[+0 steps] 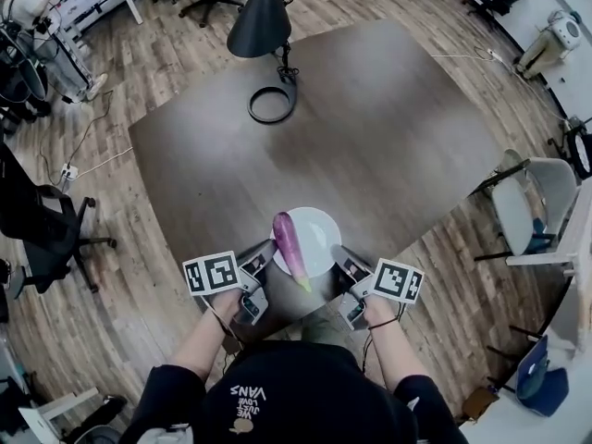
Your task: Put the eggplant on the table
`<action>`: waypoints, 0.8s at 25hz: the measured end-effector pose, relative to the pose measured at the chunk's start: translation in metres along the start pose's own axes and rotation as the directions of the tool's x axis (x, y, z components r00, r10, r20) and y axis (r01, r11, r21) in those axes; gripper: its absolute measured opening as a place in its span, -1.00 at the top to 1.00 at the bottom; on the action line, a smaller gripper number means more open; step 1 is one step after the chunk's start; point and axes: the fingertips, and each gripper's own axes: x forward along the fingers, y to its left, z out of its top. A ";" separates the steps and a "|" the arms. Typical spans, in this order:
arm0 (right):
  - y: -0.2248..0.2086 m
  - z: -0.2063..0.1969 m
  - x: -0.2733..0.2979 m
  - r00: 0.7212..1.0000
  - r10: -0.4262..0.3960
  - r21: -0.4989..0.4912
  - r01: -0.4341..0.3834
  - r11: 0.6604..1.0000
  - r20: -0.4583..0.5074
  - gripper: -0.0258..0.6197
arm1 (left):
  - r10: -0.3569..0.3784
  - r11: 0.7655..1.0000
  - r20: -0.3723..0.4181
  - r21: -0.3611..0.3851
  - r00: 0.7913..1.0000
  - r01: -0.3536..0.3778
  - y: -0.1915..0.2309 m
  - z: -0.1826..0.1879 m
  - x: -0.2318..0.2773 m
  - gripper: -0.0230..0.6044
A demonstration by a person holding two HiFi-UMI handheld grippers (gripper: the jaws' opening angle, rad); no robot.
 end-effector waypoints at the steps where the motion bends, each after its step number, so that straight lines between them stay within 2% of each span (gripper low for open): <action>1: -0.001 0.005 0.005 1.000 0.003 -0.006 -0.003 1.000 -0.008 0.81 | 0.003 1.000 0.006 0.001 1.000 -0.003 0.002 0.005 0.004 0.81; 10: -0.019 0.039 0.044 0.998 -0.010 -0.041 0.008 0.999 -0.055 0.81 | 0.041 0.999 0.028 0.008 0.999 -0.041 0.018 0.040 0.038 0.81; 16: -0.038 0.050 0.062 0.996 -0.026 -0.039 0.023 0.999 -0.082 0.81 | 0.076 0.997 0.015 -0.006 0.997 -0.076 0.035 0.047 0.058 0.81; 20: -0.050 0.051 0.074 0.994 -0.041 -0.037 0.037 0.999 -0.104 0.81 | 0.124 0.992 -0.003 -0.017 0.992 -0.124 0.052 0.047 0.067 0.81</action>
